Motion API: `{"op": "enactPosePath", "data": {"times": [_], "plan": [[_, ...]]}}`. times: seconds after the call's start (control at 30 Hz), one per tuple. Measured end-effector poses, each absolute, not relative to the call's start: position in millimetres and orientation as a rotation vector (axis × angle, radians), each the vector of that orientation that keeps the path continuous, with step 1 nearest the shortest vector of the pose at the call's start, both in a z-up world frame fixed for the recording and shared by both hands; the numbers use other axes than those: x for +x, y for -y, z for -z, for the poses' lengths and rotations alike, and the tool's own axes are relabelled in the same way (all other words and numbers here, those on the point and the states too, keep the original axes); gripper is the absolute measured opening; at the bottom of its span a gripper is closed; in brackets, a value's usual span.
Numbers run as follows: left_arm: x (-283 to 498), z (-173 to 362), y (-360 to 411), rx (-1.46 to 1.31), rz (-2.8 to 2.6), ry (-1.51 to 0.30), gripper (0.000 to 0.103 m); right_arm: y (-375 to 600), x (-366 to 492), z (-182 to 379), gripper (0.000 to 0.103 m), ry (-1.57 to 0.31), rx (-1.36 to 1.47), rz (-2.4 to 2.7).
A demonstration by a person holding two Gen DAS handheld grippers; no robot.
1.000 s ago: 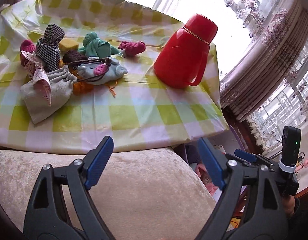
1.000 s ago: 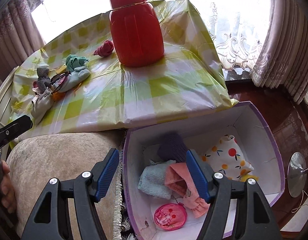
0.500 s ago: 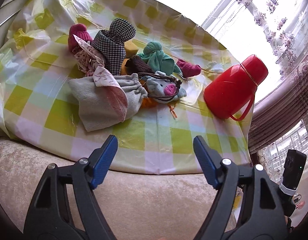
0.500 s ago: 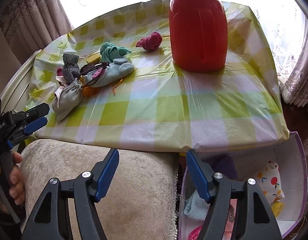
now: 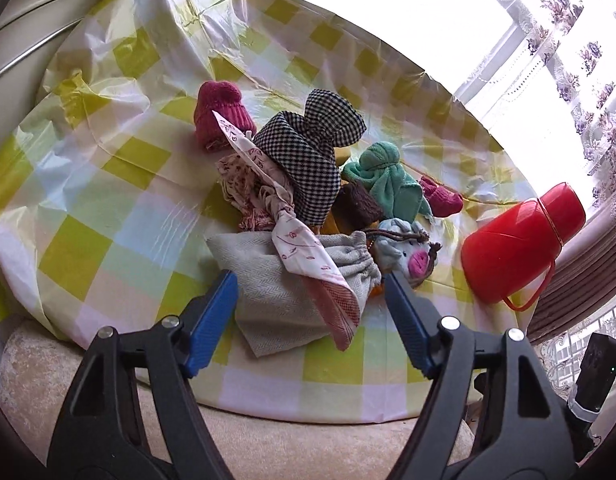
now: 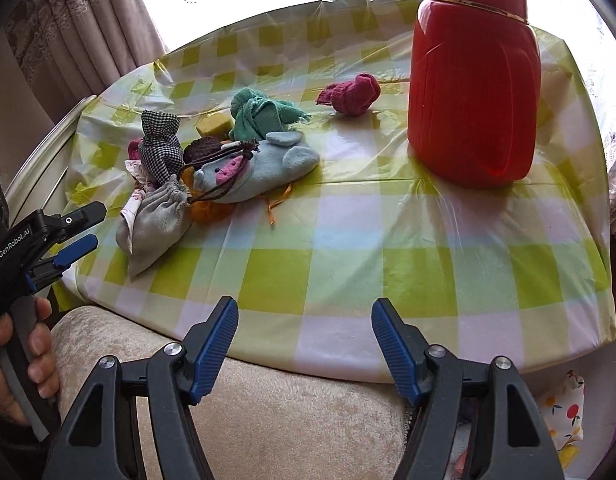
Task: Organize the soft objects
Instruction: 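Grasp the checkered cloth with the left tool while the right tool grasps the magenta knit sock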
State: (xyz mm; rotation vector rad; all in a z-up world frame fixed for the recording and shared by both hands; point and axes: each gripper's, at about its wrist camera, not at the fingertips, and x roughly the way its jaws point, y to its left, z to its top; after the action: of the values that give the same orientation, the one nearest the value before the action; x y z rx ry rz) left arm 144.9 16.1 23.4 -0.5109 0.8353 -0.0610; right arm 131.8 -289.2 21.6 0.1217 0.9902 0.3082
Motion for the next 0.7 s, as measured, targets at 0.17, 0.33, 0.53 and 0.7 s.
{"op": "enactPosePath", "data": {"times": [0.17,0.33,0.53,0.7], "plan": [[172.4,-20.7,-36.3,-0.55,0.027,-0.829,0.07,279.1,152.1,-27.5,0.07,-0.968,0.116,-0.307],[191.9,-30.4,-37.1,-0.533,0.045,-0.785,0.068,266.7,177.9,-39.1,0.07,-0.932,0.087,-0.305],[229.3,-35.3,-13.0,-0.405,0.026,-0.814,0.069,251.3,222.4,-57.7,0.07,-0.881,0.036,-0.268],[261.2,-25.2,5.7,-0.264,-0.032,-0.877,0.071,239.2,269.4,-69.0,0.07,-0.837,-0.04,-0.205]]}}
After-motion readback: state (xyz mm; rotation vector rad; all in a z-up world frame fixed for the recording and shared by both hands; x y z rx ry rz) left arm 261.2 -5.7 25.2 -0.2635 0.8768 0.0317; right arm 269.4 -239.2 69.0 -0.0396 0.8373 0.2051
